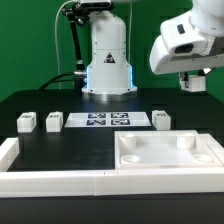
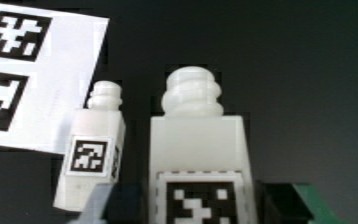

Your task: Assemble square table

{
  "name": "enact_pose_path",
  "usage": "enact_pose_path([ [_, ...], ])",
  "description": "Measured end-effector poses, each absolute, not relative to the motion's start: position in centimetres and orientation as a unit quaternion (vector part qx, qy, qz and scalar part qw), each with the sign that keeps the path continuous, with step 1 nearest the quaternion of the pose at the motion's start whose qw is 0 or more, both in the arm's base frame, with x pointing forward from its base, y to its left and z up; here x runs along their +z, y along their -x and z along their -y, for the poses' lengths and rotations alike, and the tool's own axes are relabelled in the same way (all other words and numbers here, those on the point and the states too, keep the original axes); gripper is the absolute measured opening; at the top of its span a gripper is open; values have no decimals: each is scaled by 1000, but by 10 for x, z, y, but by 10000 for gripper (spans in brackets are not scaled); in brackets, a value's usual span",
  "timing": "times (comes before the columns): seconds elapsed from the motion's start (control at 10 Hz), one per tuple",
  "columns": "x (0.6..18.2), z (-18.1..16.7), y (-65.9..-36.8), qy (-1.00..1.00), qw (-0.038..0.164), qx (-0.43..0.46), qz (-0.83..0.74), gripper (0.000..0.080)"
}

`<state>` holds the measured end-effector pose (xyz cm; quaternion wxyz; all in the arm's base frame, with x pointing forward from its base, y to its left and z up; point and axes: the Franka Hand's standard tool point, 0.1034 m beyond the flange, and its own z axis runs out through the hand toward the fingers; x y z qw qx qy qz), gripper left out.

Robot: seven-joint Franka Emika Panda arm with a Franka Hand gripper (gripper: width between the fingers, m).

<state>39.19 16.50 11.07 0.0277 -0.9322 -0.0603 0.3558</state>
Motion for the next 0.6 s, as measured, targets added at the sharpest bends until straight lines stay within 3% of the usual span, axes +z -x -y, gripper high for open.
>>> enact_pose_path([
  [0.3,108,-162,-415,967,39,244,60,287],
  [0.6,128,-154,-448,986,50,151,59,287],
])
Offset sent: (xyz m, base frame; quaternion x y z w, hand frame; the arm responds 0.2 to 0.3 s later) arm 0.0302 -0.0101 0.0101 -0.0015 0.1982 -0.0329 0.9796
